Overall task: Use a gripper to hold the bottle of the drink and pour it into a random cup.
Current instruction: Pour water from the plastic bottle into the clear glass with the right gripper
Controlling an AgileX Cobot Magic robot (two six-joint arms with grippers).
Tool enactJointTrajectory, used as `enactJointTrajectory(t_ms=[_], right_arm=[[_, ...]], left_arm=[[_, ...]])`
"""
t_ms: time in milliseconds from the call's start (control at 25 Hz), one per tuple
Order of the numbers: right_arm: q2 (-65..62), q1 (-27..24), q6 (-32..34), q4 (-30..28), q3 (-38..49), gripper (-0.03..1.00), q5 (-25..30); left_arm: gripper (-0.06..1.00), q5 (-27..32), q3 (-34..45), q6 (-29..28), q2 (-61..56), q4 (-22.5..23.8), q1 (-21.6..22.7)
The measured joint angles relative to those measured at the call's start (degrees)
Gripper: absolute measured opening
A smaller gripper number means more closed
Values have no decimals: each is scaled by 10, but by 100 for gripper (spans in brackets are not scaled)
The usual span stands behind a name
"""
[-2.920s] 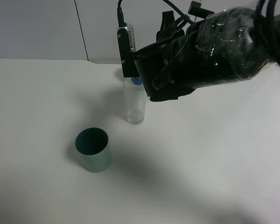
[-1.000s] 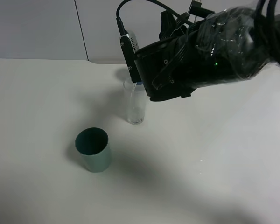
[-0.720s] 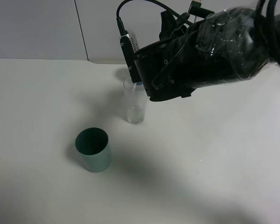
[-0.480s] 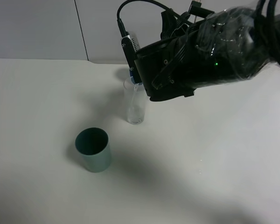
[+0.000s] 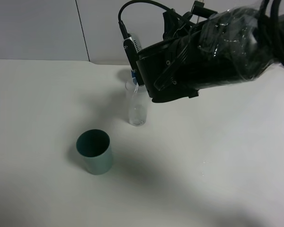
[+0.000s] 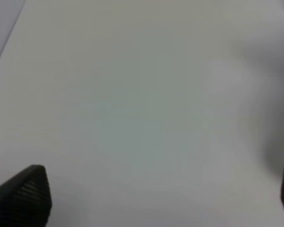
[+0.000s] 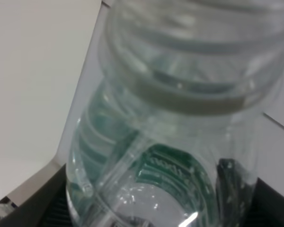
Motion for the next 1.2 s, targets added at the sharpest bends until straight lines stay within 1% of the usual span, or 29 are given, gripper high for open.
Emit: enactJointTrajectory(t_ms=[640, 800, 1200], right_arm=[[0, 0, -3, 0, 0, 57, 9], [0, 0, -3, 0, 0, 57, 20], [0, 0, -4, 0, -1, 57, 20]], left_arm=[[98, 0, 0, 0, 0, 0, 0], [98, 0, 0, 0, 0, -1, 0], [98, 0, 0, 0, 0, -1, 0]])
